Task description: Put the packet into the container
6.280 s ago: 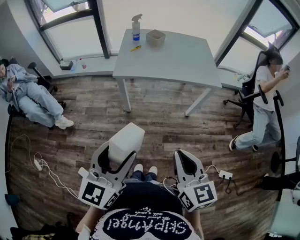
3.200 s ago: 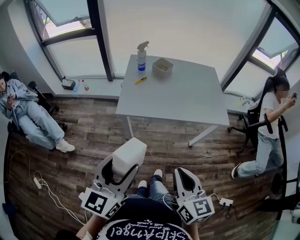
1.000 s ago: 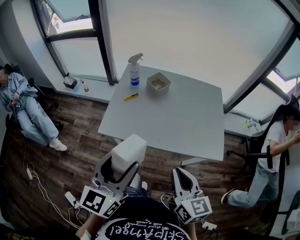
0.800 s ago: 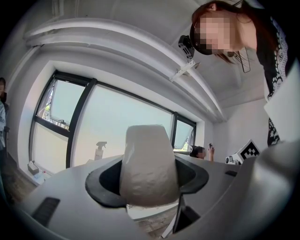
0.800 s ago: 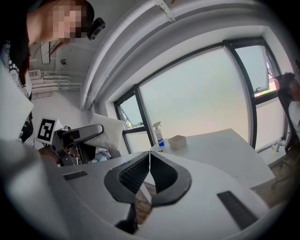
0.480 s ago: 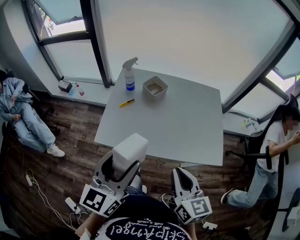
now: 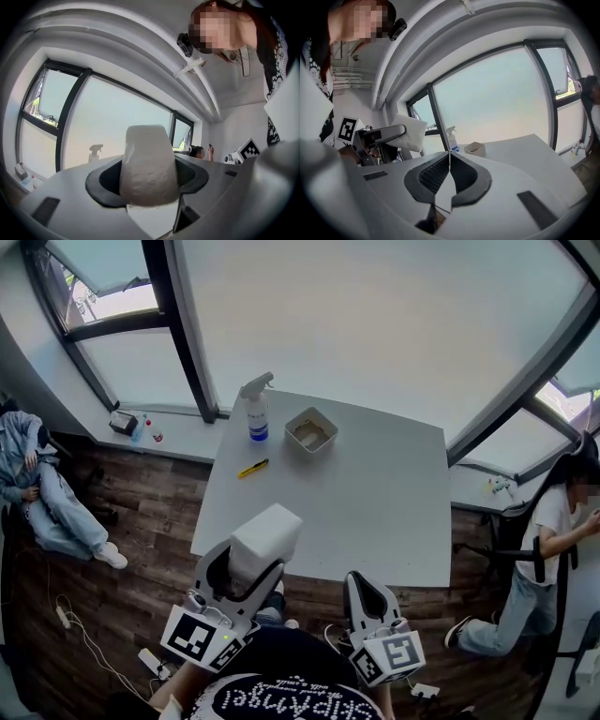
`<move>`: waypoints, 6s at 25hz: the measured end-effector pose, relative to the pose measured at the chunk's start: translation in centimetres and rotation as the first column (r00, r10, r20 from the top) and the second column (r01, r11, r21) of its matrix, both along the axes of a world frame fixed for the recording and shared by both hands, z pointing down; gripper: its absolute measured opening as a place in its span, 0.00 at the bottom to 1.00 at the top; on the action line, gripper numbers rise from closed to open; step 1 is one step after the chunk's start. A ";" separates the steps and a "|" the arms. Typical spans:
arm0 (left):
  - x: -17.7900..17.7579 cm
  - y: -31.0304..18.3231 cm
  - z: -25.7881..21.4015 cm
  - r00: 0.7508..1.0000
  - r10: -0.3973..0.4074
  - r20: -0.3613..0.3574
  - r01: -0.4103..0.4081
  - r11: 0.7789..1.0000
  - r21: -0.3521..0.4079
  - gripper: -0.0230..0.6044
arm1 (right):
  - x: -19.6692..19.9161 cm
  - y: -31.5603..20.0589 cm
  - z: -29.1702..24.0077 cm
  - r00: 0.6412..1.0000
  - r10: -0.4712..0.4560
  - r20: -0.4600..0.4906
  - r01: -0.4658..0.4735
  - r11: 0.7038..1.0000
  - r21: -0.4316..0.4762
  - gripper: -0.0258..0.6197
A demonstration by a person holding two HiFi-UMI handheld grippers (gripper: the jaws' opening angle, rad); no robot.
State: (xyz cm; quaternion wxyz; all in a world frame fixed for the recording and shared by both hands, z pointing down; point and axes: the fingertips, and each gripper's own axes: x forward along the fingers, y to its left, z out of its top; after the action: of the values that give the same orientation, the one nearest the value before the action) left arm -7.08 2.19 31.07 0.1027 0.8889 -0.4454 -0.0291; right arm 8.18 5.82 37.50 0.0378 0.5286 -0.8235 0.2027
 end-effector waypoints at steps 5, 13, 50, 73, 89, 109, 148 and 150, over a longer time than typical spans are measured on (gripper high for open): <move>-0.8 -2.5 0.2 1.000 0.010 -0.005 -0.010 1.000 -0.001 0.48 | -0.7 -2.3 0.0 1.000 0.018 -0.006 -0.018 1.000 0.005 0.06; -1.7 -5.4 0.5 0.999 0.031 -0.015 -0.031 1.000 -0.001 0.48 | -1.6 -4.8 0.2 0.999 0.041 -0.018 -0.041 0.999 0.002 0.06; -2.9 -7.4 2.2 1.000 -0.002 0.019 0.003 0.999 -0.050 0.48 | -2.9 -6.9 1.4 1.000 0.009 -0.017 -0.010 0.998 -0.054 0.06; 1.6 -10.5 2.2 0.996 -0.078 0.053 0.080 0.996 -0.042 0.48 | 1.8 -11.2 2.3 0.998 -0.067 0.004 0.067 0.996 -0.062 0.06; 1.2 -11.2 1.9 0.996 -0.072 0.055 0.073 0.997 -0.023 0.48 | 1.3 -11.3 1.7 0.998 -0.056 -0.007 0.056 0.997 -0.055 0.06; -0.2 -15.1 1.7 0.996 -0.062 0.071 0.064 0.998 -0.016 0.48 | 0.7 -13.9 1.0 1.000 -0.027 -0.001 0.026 0.998 -0.064 0.06; 3.0 -26.4 7.0 0.992 -0.004 0.128 0.014 0.997 -0.072 0.48 | 1.0 -14.9 2.0 0.999 0.024 0.024 -0.022 0.994 -0.104 0.06; 3.2 -27.1 7.4 0.992 0.000 0.130 0.009 0.997 -0.071 0.48 | 1.0 -14.9 2.1 0.999 0.024 0.025 -0.021 0.995 -0.102 0.06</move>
State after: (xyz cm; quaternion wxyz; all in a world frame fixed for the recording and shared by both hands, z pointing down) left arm -3.83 -24.91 38.43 0.1052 0.8837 -0.4538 0.0447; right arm 9.16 -9.06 39.61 0.0517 0.5326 -0.8064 0.2518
